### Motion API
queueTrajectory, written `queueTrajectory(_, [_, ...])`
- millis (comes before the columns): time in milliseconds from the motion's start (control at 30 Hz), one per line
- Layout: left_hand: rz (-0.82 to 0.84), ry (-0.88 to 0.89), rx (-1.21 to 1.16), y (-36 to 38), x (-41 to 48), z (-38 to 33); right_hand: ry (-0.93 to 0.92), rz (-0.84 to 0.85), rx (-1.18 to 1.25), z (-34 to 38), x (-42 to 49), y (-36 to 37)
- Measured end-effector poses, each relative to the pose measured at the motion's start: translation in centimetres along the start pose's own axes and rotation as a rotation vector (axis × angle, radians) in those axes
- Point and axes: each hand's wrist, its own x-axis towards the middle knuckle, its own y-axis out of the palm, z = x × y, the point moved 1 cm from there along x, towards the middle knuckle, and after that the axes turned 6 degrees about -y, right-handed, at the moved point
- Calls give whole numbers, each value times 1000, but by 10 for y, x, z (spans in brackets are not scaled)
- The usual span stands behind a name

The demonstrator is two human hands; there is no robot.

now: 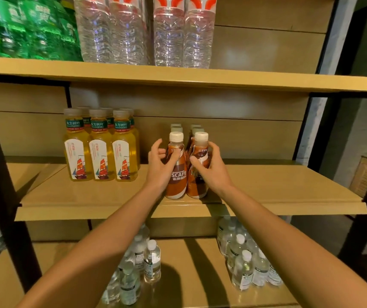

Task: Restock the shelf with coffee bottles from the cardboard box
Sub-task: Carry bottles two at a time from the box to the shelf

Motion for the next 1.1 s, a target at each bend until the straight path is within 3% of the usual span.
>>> queueTrajectory(67, [-61, 2, 65, -2, -18, 20, 20, -11, -39, -15, -19, 1])
queueTrajectory(233, [19, -16, 397, 2, -30, 55, 65, 11, -193, -40, -41, 13])
queueTrajectory(533, [18, -104, 585, 10, -11, 55, 129, -30, -353, -47, -30, 21])
queueTrajectory(833, [36, -115, 650, 14, -2, 55, 193, -3, -454, -54, -18, 20])
queueTrajectory(1100, [138, -137, 569, 7, -1, 54, 169, -28, -517, -56, -18, 23])
